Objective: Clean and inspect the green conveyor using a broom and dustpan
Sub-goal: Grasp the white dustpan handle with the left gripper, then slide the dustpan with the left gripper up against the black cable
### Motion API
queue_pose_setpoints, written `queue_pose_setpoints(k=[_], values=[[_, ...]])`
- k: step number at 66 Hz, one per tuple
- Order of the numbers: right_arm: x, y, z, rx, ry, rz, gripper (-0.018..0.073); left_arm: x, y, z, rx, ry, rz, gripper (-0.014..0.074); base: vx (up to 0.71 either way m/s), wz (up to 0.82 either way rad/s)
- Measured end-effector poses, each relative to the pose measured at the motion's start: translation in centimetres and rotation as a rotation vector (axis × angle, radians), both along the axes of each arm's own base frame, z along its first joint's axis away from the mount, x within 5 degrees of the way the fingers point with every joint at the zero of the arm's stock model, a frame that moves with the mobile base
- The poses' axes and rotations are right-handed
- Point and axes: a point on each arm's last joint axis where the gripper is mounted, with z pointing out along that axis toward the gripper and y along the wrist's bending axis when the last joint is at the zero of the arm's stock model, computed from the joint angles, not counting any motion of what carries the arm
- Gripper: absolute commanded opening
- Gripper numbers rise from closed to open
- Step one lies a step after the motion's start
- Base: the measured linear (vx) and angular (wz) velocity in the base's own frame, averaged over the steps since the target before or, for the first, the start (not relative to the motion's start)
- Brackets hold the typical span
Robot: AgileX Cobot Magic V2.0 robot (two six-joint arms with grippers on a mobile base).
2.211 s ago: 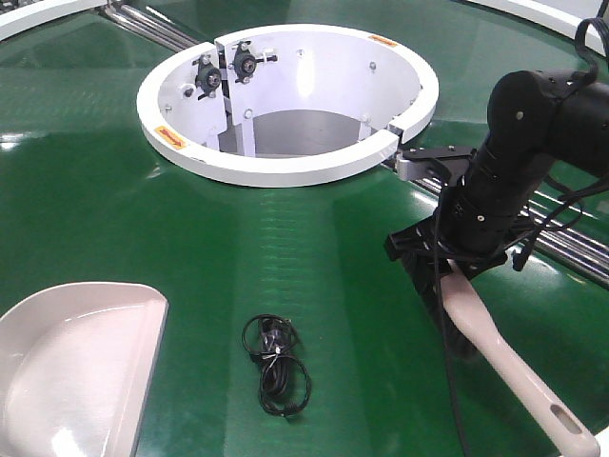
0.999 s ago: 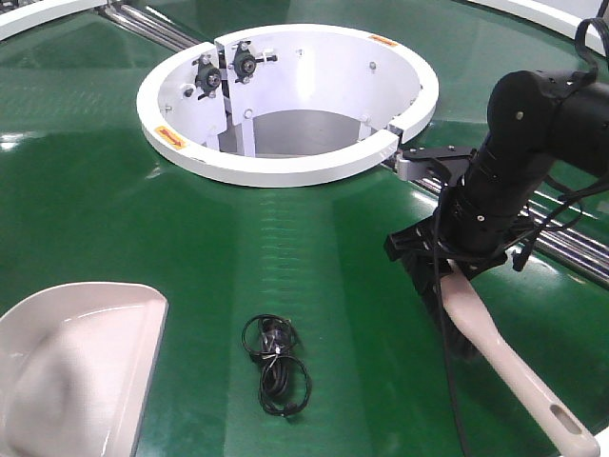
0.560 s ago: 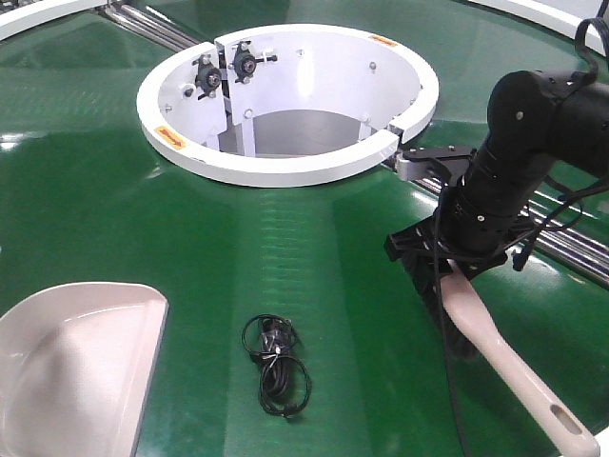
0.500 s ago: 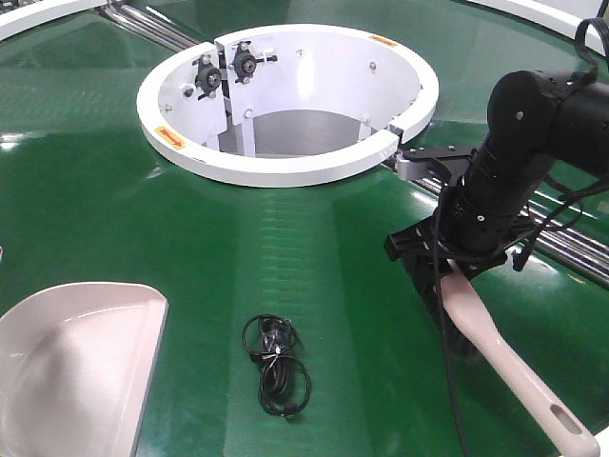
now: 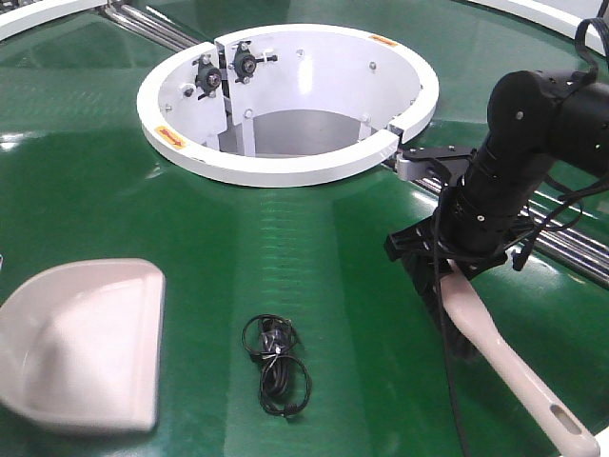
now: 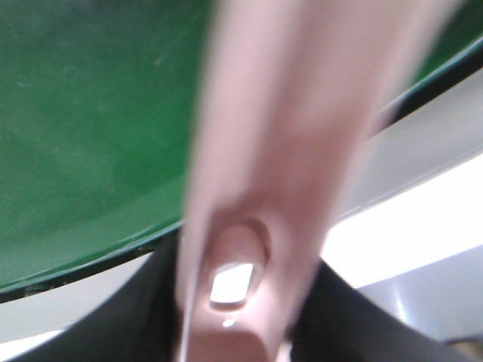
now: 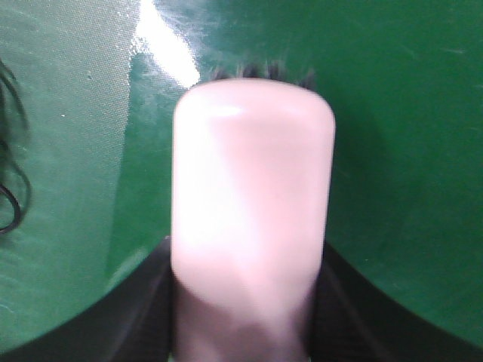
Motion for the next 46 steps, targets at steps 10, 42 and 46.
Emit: queue_pose_setpoints(k=[10,42,46], values=[[0.0,0.0,0.0,0.0,-0.001,0.0,-0.0006,0.0,0.0,0.0,-0.003,-0.015,0.016,-0.0025,0.0,0.0],[0.0,0.0,0.0,0.0,-0.001,0.0,-0.0006,0.9,-2.8,2.3,-0.028,-0.1,-0.056,-0.0025,0.0,0.0],[0.0,0.0,0.0,0.0,0.0,0.0,-0.0006,1.0,-3.3,2.3,-0.031,-0.1,-0.072,-0.0025,0.0,0.0]])
